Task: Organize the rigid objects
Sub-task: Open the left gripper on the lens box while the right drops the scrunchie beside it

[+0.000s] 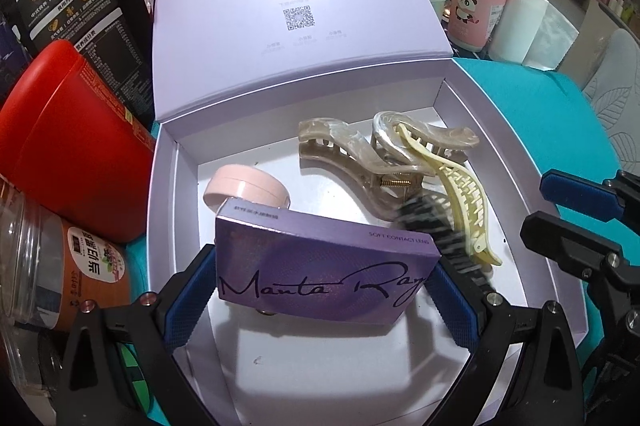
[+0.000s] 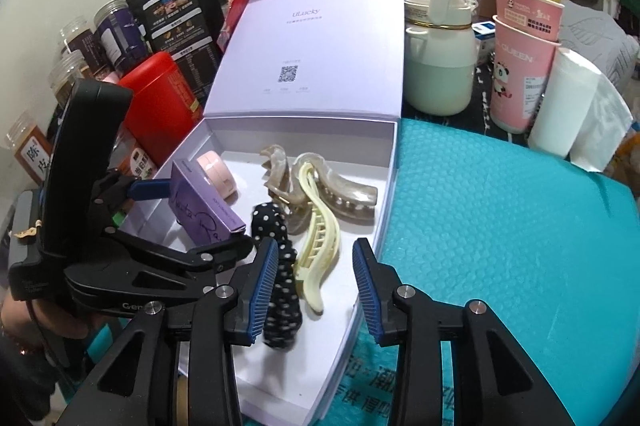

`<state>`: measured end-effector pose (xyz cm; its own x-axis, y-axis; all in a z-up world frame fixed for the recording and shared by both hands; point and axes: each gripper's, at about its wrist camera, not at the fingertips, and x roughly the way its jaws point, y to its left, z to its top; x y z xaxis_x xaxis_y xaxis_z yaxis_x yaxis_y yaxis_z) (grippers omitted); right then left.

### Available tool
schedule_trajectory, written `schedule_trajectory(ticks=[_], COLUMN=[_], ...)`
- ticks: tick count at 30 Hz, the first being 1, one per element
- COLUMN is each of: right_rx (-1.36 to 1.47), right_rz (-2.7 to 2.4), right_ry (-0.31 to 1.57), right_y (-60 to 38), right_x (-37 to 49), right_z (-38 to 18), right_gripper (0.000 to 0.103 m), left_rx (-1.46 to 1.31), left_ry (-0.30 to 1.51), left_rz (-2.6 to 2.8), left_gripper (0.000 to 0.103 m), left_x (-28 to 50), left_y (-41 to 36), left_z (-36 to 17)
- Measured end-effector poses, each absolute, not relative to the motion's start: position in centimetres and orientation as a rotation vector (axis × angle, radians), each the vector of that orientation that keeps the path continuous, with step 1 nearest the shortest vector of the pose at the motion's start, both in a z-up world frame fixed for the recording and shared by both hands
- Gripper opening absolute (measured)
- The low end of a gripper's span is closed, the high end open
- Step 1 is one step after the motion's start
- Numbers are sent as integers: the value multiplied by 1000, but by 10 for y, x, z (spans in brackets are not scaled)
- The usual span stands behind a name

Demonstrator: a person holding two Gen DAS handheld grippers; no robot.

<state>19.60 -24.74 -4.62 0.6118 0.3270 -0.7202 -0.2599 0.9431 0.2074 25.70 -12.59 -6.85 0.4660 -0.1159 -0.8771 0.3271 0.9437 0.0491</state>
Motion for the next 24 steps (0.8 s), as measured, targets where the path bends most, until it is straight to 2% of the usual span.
schedule_trajectory(ticks=[24], right_rx=[2], right_rz=[305], right_ry=[744], right_y=[-247], right_x=[165], right_z=[-4], right_gripper=[39], left_rx=[180], left_ry=[974], left_rz=[-283], left_gripper=[103], left_x=[234], left_y=[-109], left_z=[-36])
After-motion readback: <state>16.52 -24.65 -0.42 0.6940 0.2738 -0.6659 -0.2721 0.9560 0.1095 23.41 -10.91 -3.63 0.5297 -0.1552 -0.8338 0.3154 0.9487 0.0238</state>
